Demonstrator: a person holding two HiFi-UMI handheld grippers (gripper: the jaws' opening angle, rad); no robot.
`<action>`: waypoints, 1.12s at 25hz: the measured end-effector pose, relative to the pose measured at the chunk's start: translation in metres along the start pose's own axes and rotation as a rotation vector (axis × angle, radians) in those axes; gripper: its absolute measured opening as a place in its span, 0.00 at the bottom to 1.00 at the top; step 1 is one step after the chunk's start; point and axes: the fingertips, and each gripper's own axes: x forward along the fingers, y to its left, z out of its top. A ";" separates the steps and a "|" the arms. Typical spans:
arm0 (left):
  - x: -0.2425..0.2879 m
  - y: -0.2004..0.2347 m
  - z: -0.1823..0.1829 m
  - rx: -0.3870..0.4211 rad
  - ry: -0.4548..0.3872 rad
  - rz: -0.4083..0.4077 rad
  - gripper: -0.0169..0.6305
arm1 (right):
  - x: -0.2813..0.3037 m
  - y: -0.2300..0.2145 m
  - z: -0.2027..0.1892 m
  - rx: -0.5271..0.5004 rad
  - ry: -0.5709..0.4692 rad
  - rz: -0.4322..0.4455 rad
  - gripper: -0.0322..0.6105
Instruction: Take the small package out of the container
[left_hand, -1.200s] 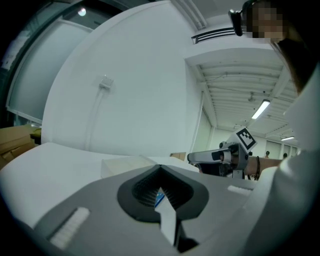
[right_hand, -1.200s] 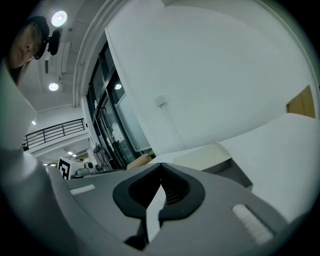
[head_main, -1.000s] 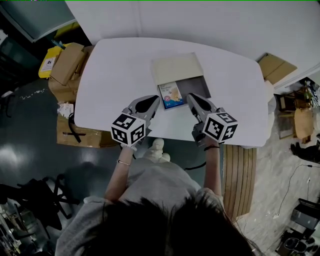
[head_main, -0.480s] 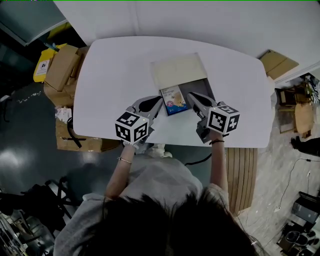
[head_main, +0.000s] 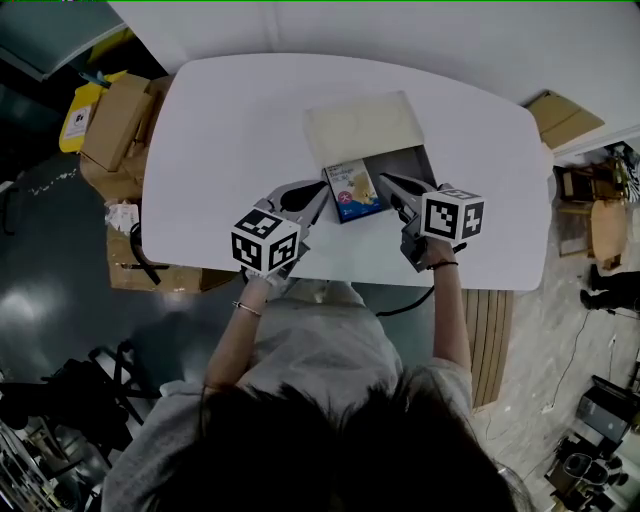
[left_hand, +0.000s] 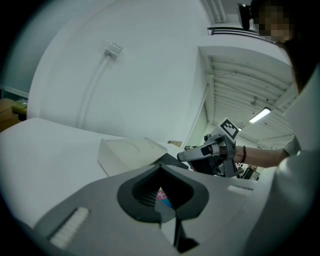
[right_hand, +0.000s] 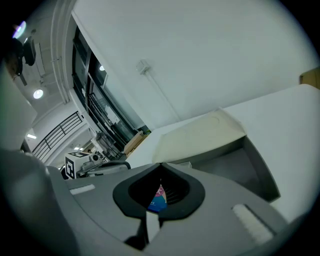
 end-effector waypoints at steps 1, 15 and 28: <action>0.001 0.000 -0.001 -0.004 0.002 0.001 0.02 | 0.002 -0.002 -0.001 0.009 0.012 0.006 0.07; 0.012 0.009 -0.011 -0.084 -0.001 0.075 0.02 | 0.027 -0.023 -0.019 0.114 0.206 0.112 0.17; 0.012 0.014 -0.018 -0.127 -0.030 0.131 0.02 | 0.039 -0.038 -0.030 0.088 0.456 0.087 0.30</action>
